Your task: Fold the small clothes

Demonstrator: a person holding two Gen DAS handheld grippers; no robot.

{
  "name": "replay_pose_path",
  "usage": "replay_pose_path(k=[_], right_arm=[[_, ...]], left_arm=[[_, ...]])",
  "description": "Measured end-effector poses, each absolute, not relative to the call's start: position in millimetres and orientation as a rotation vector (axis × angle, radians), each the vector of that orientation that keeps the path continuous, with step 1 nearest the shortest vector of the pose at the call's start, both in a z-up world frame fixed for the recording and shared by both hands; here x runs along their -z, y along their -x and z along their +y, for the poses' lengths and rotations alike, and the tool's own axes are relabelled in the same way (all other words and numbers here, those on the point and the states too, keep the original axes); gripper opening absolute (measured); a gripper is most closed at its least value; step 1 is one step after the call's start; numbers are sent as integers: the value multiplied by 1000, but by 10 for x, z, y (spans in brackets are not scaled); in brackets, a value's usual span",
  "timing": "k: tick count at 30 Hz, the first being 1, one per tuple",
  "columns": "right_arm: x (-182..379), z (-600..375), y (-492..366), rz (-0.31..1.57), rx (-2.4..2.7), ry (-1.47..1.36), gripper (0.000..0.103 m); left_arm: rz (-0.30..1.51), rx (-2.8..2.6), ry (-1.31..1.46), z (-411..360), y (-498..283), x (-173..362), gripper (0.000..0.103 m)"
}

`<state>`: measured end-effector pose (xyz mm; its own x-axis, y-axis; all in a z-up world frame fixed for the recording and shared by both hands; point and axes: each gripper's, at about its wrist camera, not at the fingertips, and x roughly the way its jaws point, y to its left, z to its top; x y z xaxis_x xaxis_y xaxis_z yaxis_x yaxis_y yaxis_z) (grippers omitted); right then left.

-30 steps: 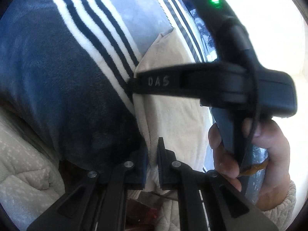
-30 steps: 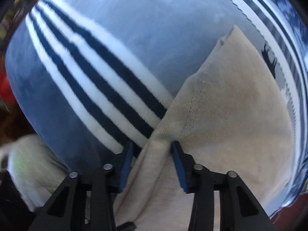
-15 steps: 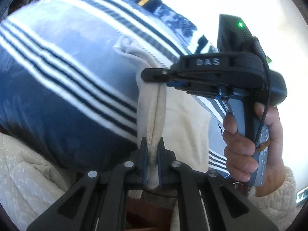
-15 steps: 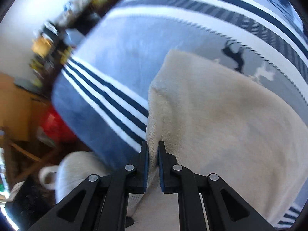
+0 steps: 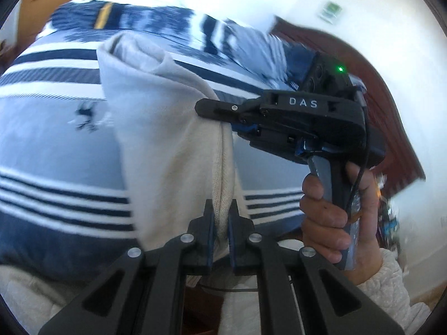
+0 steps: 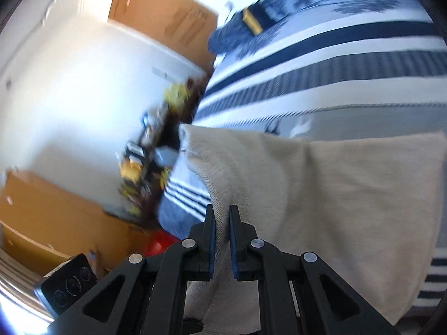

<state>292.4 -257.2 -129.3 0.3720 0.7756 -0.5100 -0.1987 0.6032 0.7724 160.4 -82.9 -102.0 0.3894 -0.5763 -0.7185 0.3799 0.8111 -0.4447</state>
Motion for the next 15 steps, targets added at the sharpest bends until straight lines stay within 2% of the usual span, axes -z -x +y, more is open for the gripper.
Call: replay_pose_path(k=[8,15], right_arm=[[1983,-3684,-2550,896,-579,-965,8],[2576,-4226,-2391,852,-521,-1129,9]], left_arm=[[1131,676,55,-1790,-1661,1559,8],[1249,673,42,-2185,-1826,2086,8]])
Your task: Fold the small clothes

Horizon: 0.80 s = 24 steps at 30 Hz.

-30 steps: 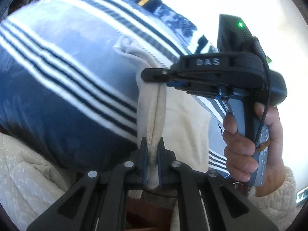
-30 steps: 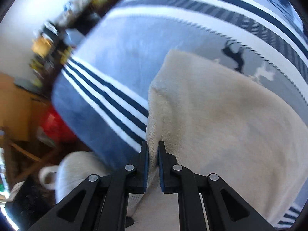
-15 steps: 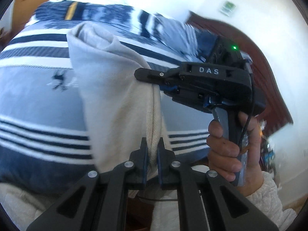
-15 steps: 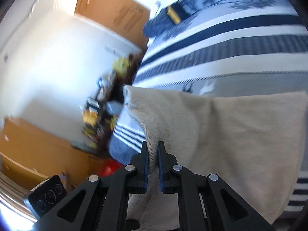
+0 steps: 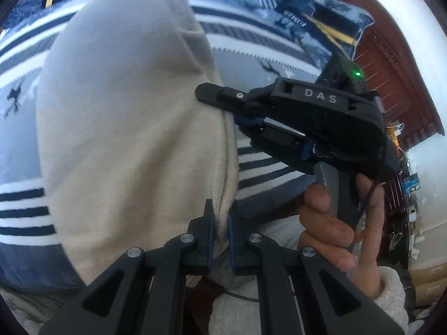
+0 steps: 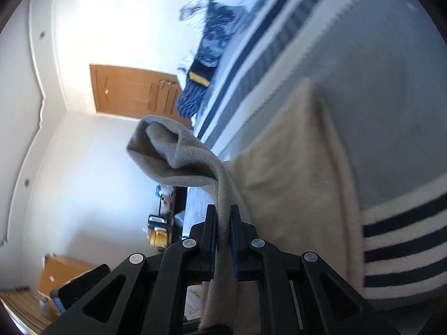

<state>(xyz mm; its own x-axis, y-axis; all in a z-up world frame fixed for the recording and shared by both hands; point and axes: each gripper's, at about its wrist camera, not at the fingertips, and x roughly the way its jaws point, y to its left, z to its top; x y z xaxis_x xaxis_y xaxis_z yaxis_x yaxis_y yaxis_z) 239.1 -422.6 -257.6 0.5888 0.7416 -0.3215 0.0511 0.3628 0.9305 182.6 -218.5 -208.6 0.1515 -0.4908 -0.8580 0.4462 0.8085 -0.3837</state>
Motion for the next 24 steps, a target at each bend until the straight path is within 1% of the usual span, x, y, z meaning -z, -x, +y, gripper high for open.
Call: replay_pose_path(k=[4,7,8,10,11,12,13,14,15,18,21,22,24], right_arm=[[2722,-4391,-2385,899,-475,-1125,9],[2785,-4403,-2392,958,-412,-1065,9],[2813,-4402,-2401,980,-391,-1054,12],[2850,-4459,-2398,996,-348,-1035,14],[2830,-4507,-2366,988,-322,-1039,21],[2813,-4556,-2327,971,-313,-1044,40],[2797,-4592,-2306,951,-312,-1047,53],[2724,-4616,-2242,919,-313,-1050,71],[2655,-4622,-2179,892,-313,-1044,73],[2473,-4513,-1935,875,-318,-988,73],[2548,-4334,-1670,906,-289,-968,73],[2634,-4258,-1584,924,-290,-969,73],[2767,-4091,-1483,1036,-245,-928,71]], left_arm=[[1257,675,60,-2217,-1839,2194,9],[1292,711,122,-2027,-1822,2212,9],[1300,720,147,-1973,-1805,2210,9],[1297,737,219,-1797,-1774,2151,10],[1288,740,245,-1695,-1763,2097,15],[1279,736,256,-1636,-1759,2071,17],[1262,718,268,-1537,-1762,2015,20],[1251,702,275,-1475,-1774,1979,21],[1242,683,290,-1374,-1801,1943,21],[1235,629,314,-1205,-1906,1921,24],[1230,597,344,-1121,-2033,1919,29],[1229,582,342,-1131,-2089,1917,31],[1221,569,336,-1190,-2196,1902,34]])
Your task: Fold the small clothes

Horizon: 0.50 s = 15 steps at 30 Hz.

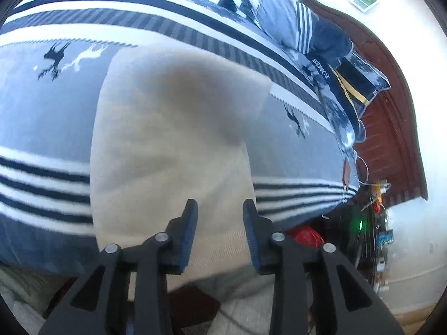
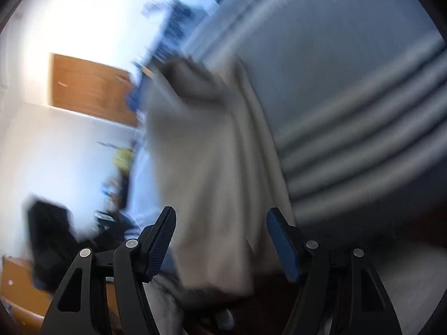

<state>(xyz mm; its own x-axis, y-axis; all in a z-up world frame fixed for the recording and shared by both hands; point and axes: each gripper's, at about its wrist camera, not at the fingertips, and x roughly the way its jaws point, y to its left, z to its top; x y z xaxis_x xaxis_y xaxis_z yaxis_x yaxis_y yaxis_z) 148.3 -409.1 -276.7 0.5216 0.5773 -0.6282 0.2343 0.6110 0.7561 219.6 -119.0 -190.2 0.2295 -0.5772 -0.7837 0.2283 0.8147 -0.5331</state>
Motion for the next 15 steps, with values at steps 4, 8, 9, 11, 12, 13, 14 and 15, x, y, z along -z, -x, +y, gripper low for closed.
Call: replay_pose_path(k=[4,8,9,11,12,13,14,15], right_arm=[[2759,-3930,-1592,1111,-189,-772,11],[2762,-3989,-1544,1107,-196,-799,9],[2732,-3991,-1545,1100,-195,-794,9],[2727,-3978,-1526,1114,-184,-767,9],[2759,-3969,-1534,1132,-177,-762,9],[2774,-3969,-1534,1145,-171,-762,9],[2774,-3961,-1552,1151,-168,-756,9],[2769,-3956,-1574,1156,-164,-744,9]], left_arm=[[1216,528,303,-1417,-2489,1929,36],[1214,506,249,-1681,-2796,1973,35],[1215,499,241,-1759,-2916,2002,36],[1218,476,208,-1905,-3142,2064,36],[1216,465,194,-1957,-3227,2090,36],[1216,445,180,-2022,-3363,2130,36],[1224,430,180,-2070,-3495,2175,35],[1237,423,187,-2103,-3605,2216,35]])
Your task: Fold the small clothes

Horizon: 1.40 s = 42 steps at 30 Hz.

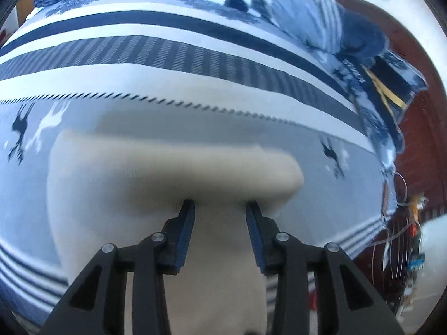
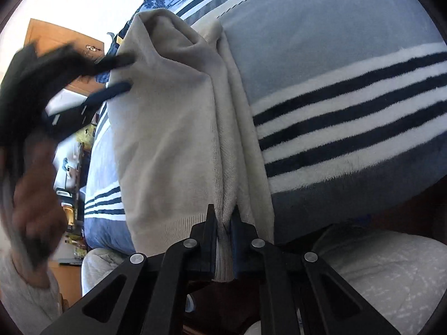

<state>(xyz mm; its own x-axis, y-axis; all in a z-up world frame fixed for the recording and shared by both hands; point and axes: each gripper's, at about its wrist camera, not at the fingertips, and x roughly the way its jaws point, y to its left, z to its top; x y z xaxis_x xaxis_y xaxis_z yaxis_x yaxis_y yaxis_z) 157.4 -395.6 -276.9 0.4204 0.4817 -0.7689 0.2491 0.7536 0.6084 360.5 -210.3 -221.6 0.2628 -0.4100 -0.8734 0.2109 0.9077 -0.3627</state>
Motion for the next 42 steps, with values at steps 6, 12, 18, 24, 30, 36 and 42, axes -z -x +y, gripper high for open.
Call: replay_pose_path(k=[6,12,18,24,30,36,42], right_arm=[[2845,-3964,-1604,1230,-134,-689,8],[2941,-4099,-1643,1241,-157,-779,16],[2286,-4350,-1575,943,-182,-698,82],[2061,-4289,-2498,885,-311,-650,82],[2415,-4191,-3430,975,-225,-665,61],[2734,-4158,-3614,1000,-203,-620,12],[2433,-4410,-3388,890,-250,-659,5]], left_arm=[[1334,392,214,-2276,-4081,2599,35],[1297,536,281,-1994,-3755,2277,38],[1131,463,382,-848,-3195,1795,72],[1195,258,534,-86,-3266,2256,72],[1200,276,594,-107,-3599,2465,72],[1234,315,557,-417,-4000,2628,72],[1216,367,618,-487,-4088,2688,62]])
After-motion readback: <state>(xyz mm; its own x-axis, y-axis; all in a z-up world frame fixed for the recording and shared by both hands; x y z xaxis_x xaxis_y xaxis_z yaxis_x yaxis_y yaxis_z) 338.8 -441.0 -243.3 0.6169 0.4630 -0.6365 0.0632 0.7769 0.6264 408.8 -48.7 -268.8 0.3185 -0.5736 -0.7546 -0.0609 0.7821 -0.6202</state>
